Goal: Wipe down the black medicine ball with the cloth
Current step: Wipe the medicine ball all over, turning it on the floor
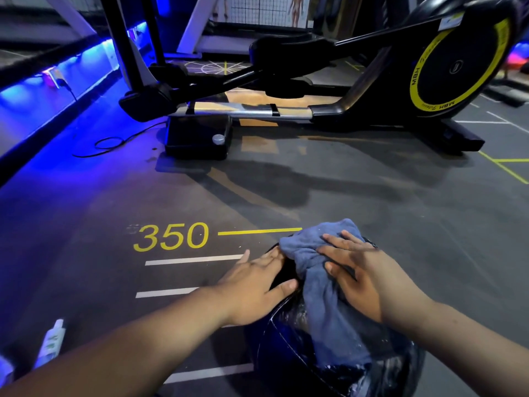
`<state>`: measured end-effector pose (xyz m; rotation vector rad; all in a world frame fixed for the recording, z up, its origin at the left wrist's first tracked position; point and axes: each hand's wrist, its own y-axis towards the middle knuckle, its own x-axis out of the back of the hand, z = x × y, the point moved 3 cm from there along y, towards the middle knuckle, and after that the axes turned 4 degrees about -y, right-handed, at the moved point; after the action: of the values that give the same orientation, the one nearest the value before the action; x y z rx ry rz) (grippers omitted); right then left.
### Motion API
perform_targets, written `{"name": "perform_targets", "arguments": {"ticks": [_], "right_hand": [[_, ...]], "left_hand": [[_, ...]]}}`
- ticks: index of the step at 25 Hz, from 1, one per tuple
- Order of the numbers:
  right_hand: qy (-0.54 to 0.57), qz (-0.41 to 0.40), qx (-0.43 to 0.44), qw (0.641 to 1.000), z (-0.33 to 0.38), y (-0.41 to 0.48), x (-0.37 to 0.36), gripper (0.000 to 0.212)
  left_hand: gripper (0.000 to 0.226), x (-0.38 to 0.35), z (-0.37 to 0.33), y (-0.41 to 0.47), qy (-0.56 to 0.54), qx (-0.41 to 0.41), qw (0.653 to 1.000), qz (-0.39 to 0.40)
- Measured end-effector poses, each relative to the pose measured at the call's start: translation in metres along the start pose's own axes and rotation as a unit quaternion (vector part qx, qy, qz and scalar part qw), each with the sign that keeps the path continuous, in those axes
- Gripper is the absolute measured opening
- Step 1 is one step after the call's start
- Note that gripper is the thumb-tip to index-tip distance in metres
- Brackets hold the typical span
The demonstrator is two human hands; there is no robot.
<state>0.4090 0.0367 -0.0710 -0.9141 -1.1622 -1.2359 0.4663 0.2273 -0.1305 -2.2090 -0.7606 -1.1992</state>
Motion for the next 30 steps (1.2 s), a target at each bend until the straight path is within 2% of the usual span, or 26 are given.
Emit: {"name": "perform_targets", "arguments": {"ticks": [3,5,6,8,11,13,15,18,20,22,24,26,28,30], "right_hand": [[-0.005,-0.08,-0.073,0.994,-0.025,-0.002,0.011,0.027],[0.016,-0.042,-0.18,0.983,-0.053,0.004,0.015,0.028],[0.06,-0.009,-0.211,0.976,-0.064,0.008,0.013,0.029],[0.161,0.032,-0.224,0.961,-0.071,0.011,0.008,0.031],[0.147,0.057,-0.152,0.976,-0.059,0.016,0.005,0.044],[0.058,0.065,-0.096,0.992,-0.047,0.015,0.005,0.068],[-0.041,0.07,0.0,0.997,-0.022,0.009,0.002,0.086],[-0.139,0.069,0.143,0.977,0.025,-0.004,-0.016,0.077],[-0.155,0.052,0.167,0.972,0.036,-0.004,-0.023,0.066],[-0.108,0.042,0.126,0.985,0.025,0.004,-0.017,0.059],[-0.036,0.039,0.047,0.997,0.0,0.014,-0.008,0.053],[0.021,-0.001,-0.048,0.999,-0.028,0.025,0.002,0.038],[0.035,0.024,-0.164,0.986,-0.052,0.036,0.007,0.029],[0.042,0.062,-0.174,0.982,-0.055,0.042,0.007,0.023]], "left_hand": [[0.073,-0.006,0.005,-0.001,0.025,-0.008,0.999,0.028],[0.068,-0.007,0.009,-0.003,-0.011,-0.016,0.999,0.03],[0.066,-0.007,0.012,-0.004,-0.024,-0.013,0.999,0.031],[0.064,-0.009,0.015,-0.002,-0.035,0.002,0.999,0.028],[0.066,-0.01,0.015,0.002,-0.041,0.019,0.999,0.025],[0.071,-0.013,0.017,0.005,-0.053,0.032,0.997,0.038],[0.073,-0.014,0.019,0.009,-0.053,0.038,0.997,0.046],[0.078,-0.012,0.021,0.012,-0.053,0.03,0.997,0.05],[0.081,-0.011,0.025,0.011,-0.062,0.023,0.997,0.049],[0.078,-0.011,0.026,0.009,-0.055,0.023,0.997,0.056],[0.076,-0.01,0.021,0.007,-0.032,0.031,0.997,0.07],[0.076,-0.01,0.014,0.007,-0.036,0.034,0.996,0.078],[0.076,-0.013,0.008,0.008,-0.054,0.03,0.995,0.078],[0.075,-0.015,0.005,0.009,-0.067,0.032,0.995,0.07]]}}
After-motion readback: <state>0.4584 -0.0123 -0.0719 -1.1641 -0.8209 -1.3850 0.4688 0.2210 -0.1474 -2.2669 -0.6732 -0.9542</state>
